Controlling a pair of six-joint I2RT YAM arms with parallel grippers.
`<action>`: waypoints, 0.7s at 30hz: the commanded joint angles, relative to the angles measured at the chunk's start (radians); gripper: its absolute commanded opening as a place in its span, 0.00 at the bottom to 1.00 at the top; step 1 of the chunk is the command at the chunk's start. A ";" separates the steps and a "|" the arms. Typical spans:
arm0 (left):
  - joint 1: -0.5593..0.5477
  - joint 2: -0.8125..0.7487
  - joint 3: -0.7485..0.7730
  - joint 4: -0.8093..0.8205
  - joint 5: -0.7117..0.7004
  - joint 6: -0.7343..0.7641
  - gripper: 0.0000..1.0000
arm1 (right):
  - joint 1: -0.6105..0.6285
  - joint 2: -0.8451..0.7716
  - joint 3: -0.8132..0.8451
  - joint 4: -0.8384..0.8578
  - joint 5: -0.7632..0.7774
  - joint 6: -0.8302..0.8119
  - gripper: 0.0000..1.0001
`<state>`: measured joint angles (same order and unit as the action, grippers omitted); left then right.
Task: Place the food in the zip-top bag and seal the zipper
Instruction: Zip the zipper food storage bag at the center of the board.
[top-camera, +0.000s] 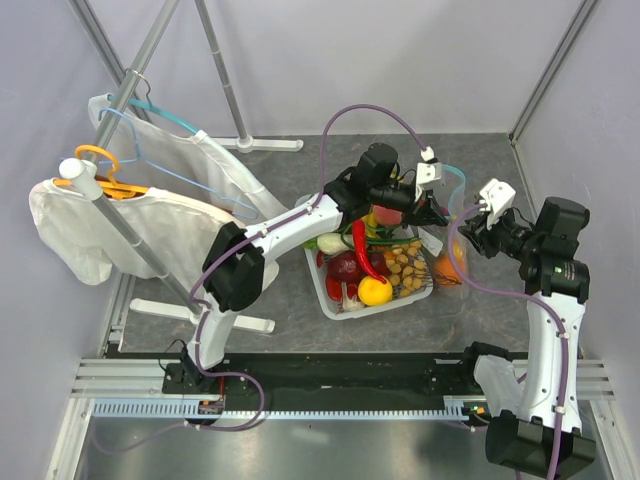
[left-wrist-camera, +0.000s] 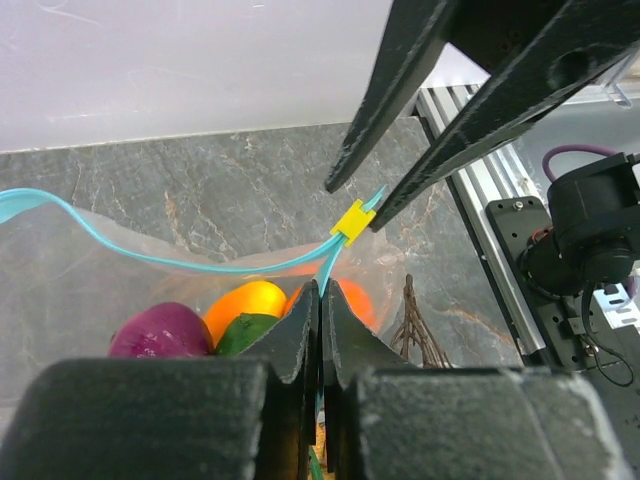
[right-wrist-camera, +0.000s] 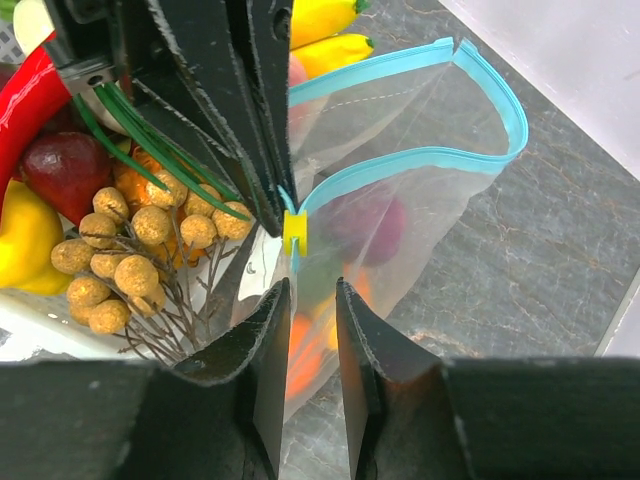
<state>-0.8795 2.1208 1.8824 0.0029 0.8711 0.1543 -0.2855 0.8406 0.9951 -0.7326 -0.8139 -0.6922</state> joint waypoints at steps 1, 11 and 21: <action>-0.012 -0.064 0.009 0.042 0.029 -0.002 0.02 | -0.003 0.009 -0.006 0.058 -0.051 0.000 0.32; -0.018 -0.051 0.034 0.043 0.040 -0.024 0.02 | -0.003 0.020 0.010 -0.001 -0.068 -0.081 0.00; 0.057 -0.186 -0.126 0.177 0.167 0.164 0.56 | -0.001 -0.012 0.000 -0.067 -0.103 -0.222 0.00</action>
<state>-0.8604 2.0621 1.8011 0.0631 0.9577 0.1837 -0.2855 0.8494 0.9947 -0.7780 -0.8463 -0.8249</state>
